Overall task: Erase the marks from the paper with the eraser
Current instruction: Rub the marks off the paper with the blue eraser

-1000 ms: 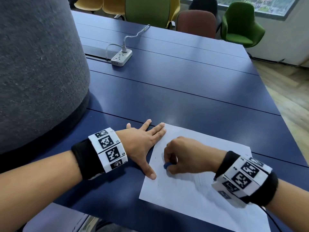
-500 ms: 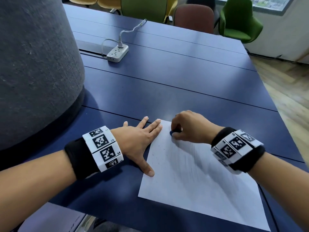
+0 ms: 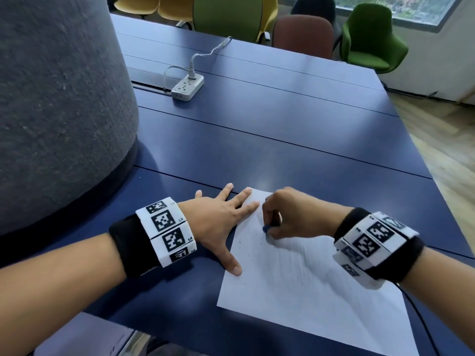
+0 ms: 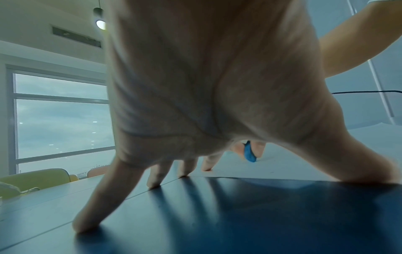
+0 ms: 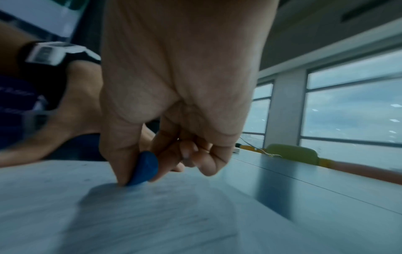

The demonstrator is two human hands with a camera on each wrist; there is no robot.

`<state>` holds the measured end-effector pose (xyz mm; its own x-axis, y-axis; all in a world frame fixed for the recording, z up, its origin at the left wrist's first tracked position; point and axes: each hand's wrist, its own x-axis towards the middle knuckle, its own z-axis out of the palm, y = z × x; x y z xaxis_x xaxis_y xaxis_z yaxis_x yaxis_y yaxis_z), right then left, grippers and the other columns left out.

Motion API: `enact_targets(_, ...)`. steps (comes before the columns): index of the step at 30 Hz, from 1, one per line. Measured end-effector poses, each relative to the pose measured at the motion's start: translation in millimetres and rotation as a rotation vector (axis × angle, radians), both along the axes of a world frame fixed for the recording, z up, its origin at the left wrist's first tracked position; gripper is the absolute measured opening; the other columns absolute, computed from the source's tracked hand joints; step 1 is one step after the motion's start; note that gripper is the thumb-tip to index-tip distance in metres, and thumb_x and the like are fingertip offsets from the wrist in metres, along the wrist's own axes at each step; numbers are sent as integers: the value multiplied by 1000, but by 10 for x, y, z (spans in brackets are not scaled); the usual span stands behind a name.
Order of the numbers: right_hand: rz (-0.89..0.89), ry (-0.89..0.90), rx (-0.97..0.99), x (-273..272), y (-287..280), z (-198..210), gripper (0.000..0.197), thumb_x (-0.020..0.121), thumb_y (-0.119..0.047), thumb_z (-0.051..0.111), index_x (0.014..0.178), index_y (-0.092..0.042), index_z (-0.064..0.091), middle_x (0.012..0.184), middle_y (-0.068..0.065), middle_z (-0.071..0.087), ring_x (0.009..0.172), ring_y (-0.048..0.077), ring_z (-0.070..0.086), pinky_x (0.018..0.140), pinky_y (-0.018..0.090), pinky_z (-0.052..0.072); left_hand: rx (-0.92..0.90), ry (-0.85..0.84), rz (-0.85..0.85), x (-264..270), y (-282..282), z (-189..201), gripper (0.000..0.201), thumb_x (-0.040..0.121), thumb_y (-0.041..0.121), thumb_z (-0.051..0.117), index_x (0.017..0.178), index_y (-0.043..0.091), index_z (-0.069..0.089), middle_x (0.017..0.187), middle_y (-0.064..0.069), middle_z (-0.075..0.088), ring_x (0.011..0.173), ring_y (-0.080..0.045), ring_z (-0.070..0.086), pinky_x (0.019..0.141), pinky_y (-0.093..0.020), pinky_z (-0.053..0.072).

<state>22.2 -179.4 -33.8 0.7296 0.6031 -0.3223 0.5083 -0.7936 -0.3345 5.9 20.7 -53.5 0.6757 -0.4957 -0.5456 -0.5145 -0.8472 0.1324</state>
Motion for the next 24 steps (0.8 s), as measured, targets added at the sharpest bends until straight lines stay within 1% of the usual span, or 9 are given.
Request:
enact_targets(4,-143,-148,10,253,-76,9,11,79,-24,71,77,-15,67,75,-4,66,70,16,55,64,30,48,5,2,-1,-4,-6,11,138,54,82,70,152,36,-15,157,16,-28,146,-23,-24,103,-76,16)
enact_targets(7,-90,-59,48,203,-66,-27,10,76,-20,74,77,-11,70,74,-2,70,68,16,60,63,30,50,2,6,3,-4,1,11,138,54,82,71,152,36,-15,157,16,-29,146,-23,-25,103,-77,15)
enact_targets(9,-54,25,31,158,-49,-24,8,75,-19,75,77,-11,71,74,-3,71,63,9,59,60,24,48,5,7,3,-1,-2,14,139,54,82,71,152,36,-15,157,16,-30,146,-23,-25,103,-77,15)
enact_targets(11,-102,-24,37,251,-71,-14,10,77,-21,75,76,-12,70,73,-2,70,59,5,55,57,22,45,13,8,0,1,-7,17,138,54,82,70,152,36,-16,157,16,-30,146,-23,-26,103,-77,15)
enact_targets(13,-145,-78,55,313,-89,-9,11,78,-22,74,76,-12,70,72,-2,69,58,4,54,59,25,45,19,10,0,1,-13,18,138,54,82,70,152,36,-16,157,16,-30,146,-22,-26,103,-76,15)
enact_targets(16,-89,18,50,245,-62,-36,9,75,-19,77,76,-12,71,66,-11,67,55,1,55,56,20,46,17,5,-2,0,-7,8,138,54,83,70,152,36,-16,157,16,-30,146,-22,-27,103,-76,15)
enact_targets(18,-83,38,34,237,-52,-27,10,75,-20,77,76,-12,72,68,-8,68,56,3,55,56,21,46,19,9,-2,3,-2,16,138,54,82,70,152,36,-16,156,15,-31,145,-23,-27,103,-76,15)
enact_targets(21,-171,-86,58,332,-103,-18,11,78,-22,74,76,-12,69,71,-2,68,61,12,56,61,29,49,20,12,-5,5,1,22,138,54,82,70,151,36,-17,156,16,-31,145,-23,-27,103,-76,15)
enact_targets(24,-118,-26,70,252,-74,-36,9,76,-19,75,75,-12,70,71,-2,70,57,5,55,57,23,47,16,4,-4,3,10,19,138,53,83,70,151,37,-15,156,16,-30,146,-23,-26,103,-77,16)
